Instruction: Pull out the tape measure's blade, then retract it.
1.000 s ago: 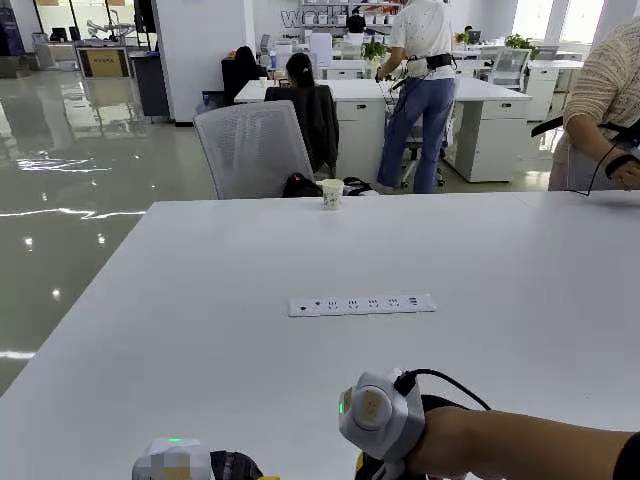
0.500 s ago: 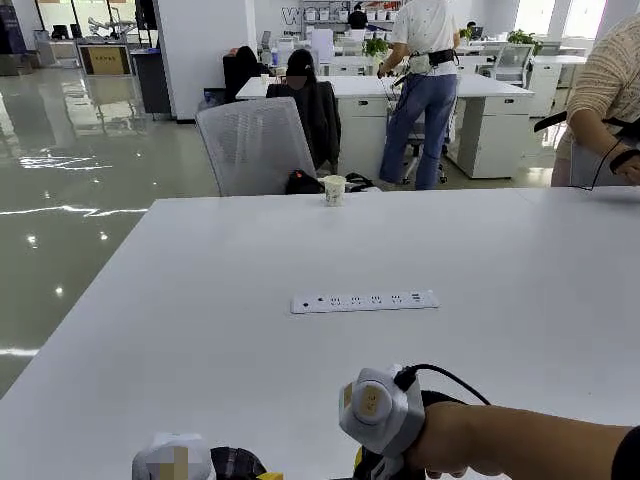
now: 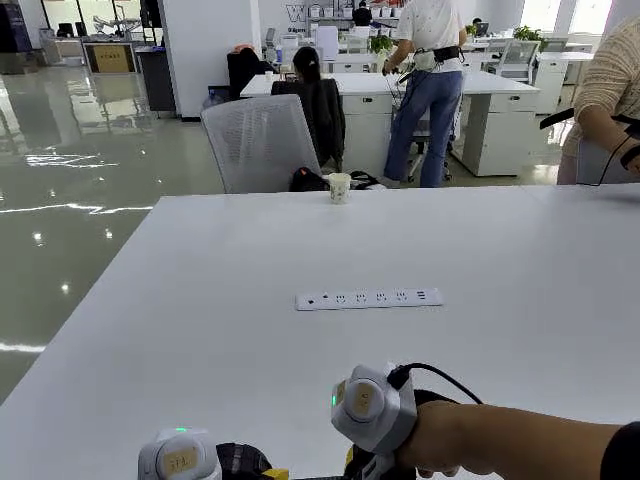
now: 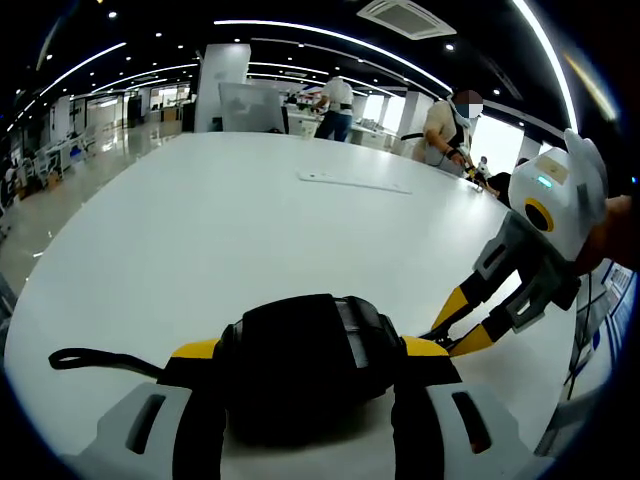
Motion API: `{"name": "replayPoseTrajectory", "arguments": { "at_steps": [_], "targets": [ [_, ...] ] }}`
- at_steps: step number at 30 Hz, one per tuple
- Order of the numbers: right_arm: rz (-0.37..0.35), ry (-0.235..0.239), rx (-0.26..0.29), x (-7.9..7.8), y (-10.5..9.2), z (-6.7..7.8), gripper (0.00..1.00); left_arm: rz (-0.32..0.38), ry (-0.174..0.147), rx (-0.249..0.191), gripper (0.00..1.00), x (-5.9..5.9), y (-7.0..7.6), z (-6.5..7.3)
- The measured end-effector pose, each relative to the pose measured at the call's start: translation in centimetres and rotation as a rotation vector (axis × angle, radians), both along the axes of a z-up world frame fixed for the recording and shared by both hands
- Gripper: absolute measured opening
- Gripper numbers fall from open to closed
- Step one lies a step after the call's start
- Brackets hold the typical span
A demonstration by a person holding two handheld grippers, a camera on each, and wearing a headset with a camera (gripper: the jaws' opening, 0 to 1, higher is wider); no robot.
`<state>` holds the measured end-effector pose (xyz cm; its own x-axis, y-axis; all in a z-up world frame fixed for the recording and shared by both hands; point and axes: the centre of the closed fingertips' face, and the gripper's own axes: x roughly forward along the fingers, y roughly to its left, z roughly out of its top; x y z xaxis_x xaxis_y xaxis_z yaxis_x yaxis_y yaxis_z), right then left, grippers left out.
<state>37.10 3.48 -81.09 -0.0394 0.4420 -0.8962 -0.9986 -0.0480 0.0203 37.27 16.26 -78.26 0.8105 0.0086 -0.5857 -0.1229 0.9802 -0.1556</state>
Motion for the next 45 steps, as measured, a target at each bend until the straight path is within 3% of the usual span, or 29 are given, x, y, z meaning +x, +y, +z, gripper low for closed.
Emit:
{"name": "replayPoseTrajectory", "arguments": {
  "at_steps": [45],
  "targets": [
    [-0.024,-0.004,0.042,-0.4,2.2,0.1,0.11,0.011,0.002,-0.011,0.63,0.1,0.1,-0.1]
  ]
}}
